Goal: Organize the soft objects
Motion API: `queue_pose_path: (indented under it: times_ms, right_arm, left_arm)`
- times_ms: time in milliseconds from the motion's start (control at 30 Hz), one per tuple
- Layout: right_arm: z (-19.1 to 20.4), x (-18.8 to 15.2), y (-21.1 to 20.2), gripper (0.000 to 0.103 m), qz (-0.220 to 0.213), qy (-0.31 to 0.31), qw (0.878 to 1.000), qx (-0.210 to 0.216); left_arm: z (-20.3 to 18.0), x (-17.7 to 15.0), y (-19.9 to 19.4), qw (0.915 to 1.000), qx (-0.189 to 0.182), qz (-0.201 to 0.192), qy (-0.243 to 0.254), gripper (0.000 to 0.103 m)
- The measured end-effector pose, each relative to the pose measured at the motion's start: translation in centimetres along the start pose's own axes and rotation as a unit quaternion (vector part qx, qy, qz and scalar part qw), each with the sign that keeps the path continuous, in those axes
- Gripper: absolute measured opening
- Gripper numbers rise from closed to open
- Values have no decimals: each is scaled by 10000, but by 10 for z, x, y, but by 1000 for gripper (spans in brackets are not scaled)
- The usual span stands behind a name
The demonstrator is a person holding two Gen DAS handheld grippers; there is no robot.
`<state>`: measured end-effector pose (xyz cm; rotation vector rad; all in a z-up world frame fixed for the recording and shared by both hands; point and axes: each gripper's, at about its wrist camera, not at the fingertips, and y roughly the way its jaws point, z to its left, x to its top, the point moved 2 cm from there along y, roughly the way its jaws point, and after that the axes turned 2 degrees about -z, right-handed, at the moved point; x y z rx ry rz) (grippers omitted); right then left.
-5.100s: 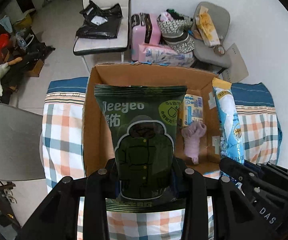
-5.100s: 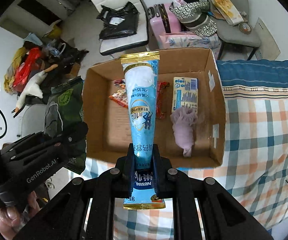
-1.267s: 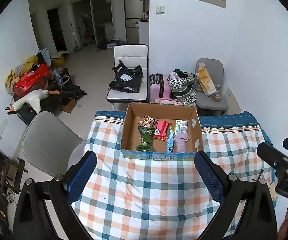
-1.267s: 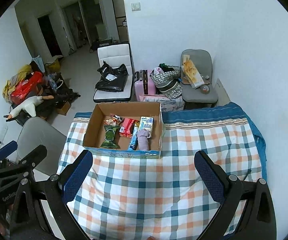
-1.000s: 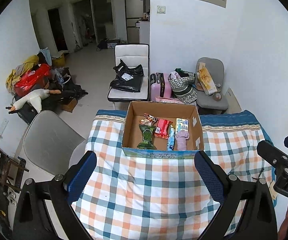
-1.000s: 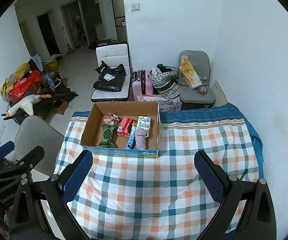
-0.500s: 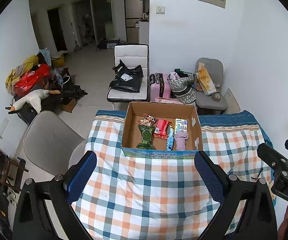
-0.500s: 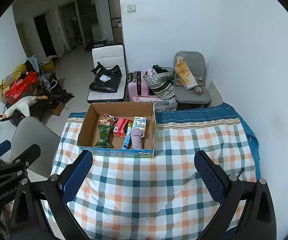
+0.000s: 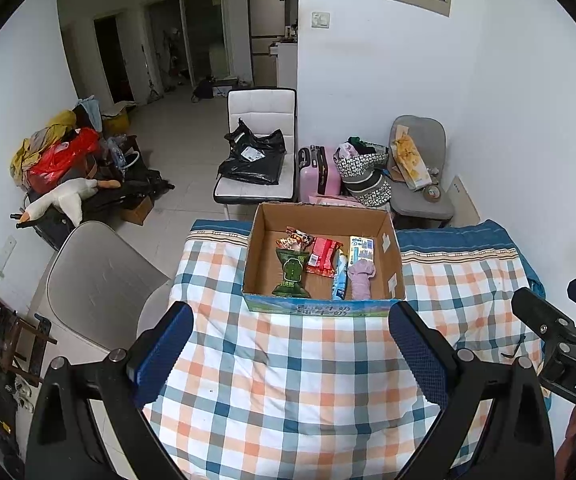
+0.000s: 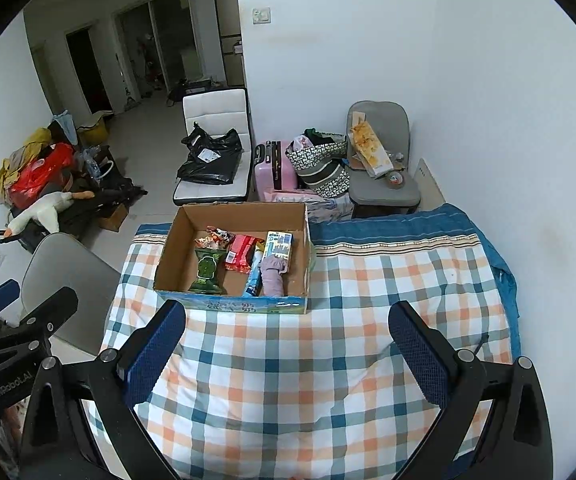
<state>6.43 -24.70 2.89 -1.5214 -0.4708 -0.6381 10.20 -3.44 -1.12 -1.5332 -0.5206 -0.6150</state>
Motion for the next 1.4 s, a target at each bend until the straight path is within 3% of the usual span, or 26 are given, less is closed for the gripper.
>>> queue_pose_path:
  times_ms: [1400]
  right_arm:
    - [-9, 6, -4, 103, -44, -29, 9999, -119]
  left_arm:
    - [-1, 5, -2, 10000, 7, -42, -8, 100]
